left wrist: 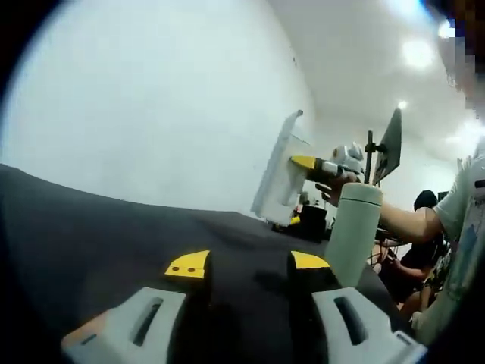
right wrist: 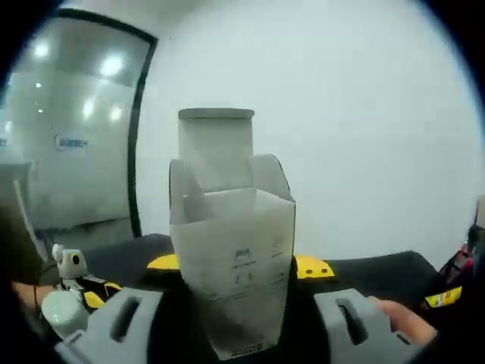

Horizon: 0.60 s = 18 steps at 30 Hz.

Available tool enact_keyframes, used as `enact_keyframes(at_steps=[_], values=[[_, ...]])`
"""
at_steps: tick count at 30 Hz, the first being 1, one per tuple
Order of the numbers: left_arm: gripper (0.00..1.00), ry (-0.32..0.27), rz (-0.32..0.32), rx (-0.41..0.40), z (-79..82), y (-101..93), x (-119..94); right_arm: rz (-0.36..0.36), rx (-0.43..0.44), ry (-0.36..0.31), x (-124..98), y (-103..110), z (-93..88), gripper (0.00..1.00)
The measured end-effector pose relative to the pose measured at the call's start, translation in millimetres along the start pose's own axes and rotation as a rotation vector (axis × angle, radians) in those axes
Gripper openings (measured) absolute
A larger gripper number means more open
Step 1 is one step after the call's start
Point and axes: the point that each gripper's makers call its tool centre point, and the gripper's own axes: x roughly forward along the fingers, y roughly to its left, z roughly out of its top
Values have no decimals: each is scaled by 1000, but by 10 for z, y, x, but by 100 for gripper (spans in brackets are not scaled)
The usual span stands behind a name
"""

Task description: Assemble the cup parts correctly, then place the assembled cup into the box.

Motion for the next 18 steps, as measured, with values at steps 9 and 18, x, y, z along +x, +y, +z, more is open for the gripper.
enact_keyframes(at_steps=[9, 18], values=[[35, -14, -19, -10, 27, -70, 6, 175, -58, 30, -322, 155, -130, 49], [35, 13, -25, 8, -35, -134, 32, 556, -52, 93, -624, 349, -371, 50]])
